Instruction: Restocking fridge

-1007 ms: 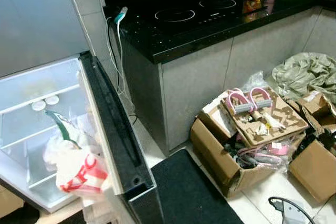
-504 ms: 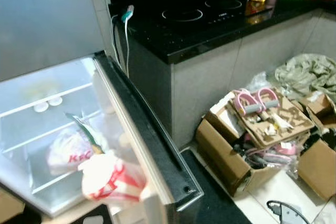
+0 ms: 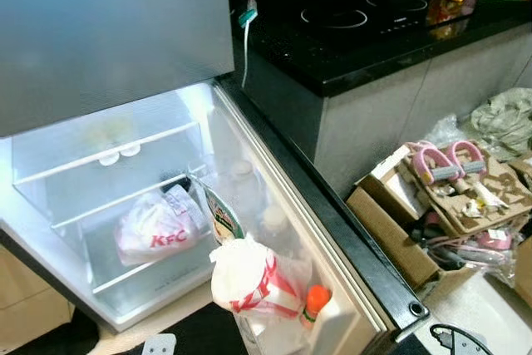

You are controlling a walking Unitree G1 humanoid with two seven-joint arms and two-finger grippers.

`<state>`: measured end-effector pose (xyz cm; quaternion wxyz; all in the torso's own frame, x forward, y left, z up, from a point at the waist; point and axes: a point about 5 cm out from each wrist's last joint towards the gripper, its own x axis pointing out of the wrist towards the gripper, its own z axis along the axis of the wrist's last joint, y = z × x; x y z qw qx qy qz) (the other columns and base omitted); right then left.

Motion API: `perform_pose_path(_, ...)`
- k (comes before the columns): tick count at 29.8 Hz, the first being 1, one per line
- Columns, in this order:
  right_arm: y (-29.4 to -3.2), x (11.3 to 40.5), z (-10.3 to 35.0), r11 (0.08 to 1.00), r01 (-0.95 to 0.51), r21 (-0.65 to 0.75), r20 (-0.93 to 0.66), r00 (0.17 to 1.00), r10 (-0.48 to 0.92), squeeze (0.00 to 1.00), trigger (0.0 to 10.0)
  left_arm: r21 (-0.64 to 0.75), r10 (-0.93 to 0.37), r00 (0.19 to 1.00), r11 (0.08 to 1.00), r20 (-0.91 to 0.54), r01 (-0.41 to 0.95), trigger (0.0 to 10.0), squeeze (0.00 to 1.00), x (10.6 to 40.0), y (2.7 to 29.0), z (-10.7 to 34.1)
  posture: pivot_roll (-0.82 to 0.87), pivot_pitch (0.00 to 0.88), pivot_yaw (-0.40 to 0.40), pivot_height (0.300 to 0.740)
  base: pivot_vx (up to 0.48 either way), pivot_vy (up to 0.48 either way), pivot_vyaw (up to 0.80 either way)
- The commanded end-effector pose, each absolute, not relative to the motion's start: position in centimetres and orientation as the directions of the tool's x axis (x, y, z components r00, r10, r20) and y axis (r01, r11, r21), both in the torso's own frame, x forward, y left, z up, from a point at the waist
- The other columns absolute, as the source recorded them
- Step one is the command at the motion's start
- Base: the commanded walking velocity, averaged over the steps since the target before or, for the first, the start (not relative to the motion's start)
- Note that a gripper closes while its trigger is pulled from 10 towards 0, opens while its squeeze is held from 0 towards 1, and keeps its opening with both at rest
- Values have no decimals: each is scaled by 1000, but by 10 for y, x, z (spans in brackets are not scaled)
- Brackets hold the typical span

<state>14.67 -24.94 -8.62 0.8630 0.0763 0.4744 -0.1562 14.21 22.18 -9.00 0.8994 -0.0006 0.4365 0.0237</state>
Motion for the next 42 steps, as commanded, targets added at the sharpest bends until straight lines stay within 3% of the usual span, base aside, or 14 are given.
perform_pose_path(1,-255,140,-87,928,373,-22,-846,487,-216,0,10000,23,35,596,999,-803,-27,10000,0,135,222,-93,-82,81,14,740,0,-480,0)
perform_pose_path(11,-246,132,-92,929,370,-20,-855,476,-208,0,10000,58,38,600,998,-799,14,10000,0,137,224,-92,-82,71,11,740,0,-96,0)
perform_pose_path(23,-231,145,-92,943,334,-1,-849,497,-177,0,10000,34,32,595,999,-803,-8,10000,0,138,224,-91,-79,51,5,740,0,0,0)
perform_pose_path(42,-230,150,-91,950,312,9,-844,512,-160,0,10000,25,28,602,1000,-798,-13,10000,0,140,227,-90,-79,45,8,740,-264,0,0)
